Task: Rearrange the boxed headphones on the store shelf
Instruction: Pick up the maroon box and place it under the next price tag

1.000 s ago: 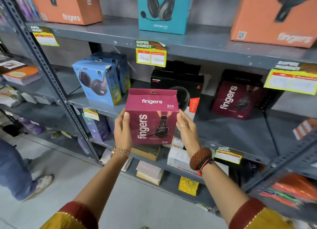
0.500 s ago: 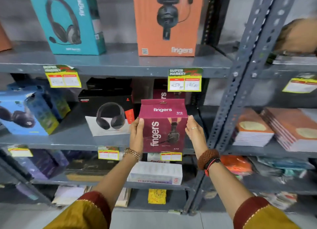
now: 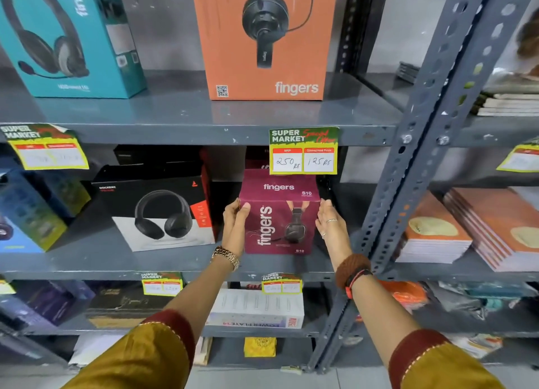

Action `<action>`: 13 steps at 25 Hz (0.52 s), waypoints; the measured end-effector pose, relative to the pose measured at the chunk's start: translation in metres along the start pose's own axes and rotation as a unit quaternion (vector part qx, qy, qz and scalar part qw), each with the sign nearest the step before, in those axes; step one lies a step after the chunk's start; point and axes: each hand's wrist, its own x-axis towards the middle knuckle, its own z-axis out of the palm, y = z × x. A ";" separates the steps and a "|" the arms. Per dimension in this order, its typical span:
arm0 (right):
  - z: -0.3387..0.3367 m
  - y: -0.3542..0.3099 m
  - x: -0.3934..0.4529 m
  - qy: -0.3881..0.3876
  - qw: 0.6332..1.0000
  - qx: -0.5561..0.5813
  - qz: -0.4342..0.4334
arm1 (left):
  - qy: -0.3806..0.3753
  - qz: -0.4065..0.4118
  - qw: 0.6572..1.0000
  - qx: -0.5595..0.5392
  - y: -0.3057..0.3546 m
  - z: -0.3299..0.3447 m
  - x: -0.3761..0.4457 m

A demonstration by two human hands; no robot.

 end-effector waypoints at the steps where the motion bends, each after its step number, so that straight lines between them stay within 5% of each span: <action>1: 0.001 0.001 0.003 -0.001 1.000 -0.003 -0.001 | 0.001 0.000 1.000 0.001 -0.001 0.001 0.004; 13: 0.001 0.005 0.009 -0.011 1.000 -0.002 -0.005 | 0.006 0.014 1.000 -0.012 -0.014 0.002 0.013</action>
